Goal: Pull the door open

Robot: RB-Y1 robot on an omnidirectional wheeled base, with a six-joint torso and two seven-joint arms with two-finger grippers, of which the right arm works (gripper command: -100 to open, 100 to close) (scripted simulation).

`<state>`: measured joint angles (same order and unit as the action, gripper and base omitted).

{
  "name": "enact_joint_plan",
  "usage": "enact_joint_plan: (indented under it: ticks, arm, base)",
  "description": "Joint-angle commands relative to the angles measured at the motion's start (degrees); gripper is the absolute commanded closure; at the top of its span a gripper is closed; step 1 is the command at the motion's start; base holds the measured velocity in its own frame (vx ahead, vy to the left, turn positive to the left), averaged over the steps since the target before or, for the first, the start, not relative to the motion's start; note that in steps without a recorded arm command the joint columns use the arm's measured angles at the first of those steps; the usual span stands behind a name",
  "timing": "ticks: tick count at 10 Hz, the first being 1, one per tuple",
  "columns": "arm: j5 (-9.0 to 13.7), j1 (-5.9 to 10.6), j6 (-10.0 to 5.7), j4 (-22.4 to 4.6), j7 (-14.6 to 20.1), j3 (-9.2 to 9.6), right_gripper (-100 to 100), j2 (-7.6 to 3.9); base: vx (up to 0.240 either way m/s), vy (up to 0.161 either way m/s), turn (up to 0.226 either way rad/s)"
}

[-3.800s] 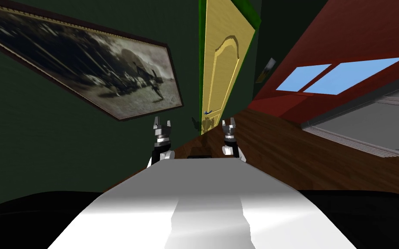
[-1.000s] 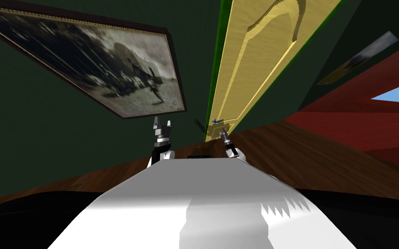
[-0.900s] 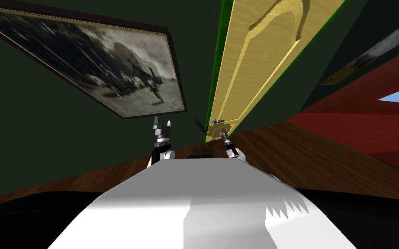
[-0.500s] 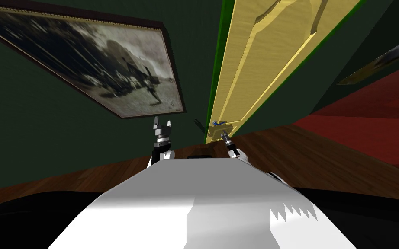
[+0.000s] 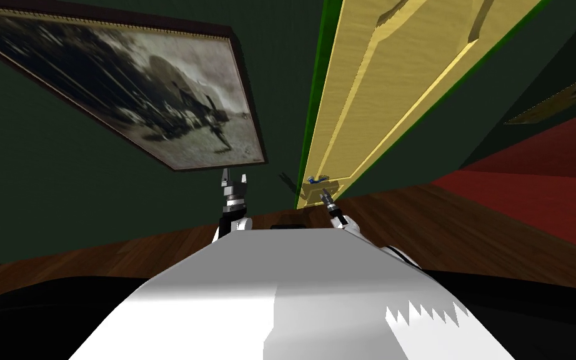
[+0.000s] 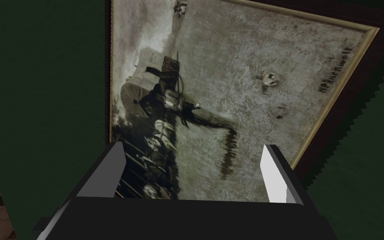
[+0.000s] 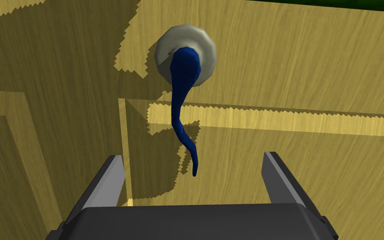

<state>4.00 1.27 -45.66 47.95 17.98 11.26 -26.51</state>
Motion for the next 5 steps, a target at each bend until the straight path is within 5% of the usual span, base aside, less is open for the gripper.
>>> enact_joint_plan:
  ticks: [1,5]
  arm:
    - [0.01,0.81,-0.06,-1.71,-0.41,-1.73,-100,0.36]
    - [0.05,2.63,-0.17,-5.5,-1.35,-5.59,-100,1.17]
  base:
    - [0.022,-0.014,0.212]
    - [0.035,-0.023,0.226]
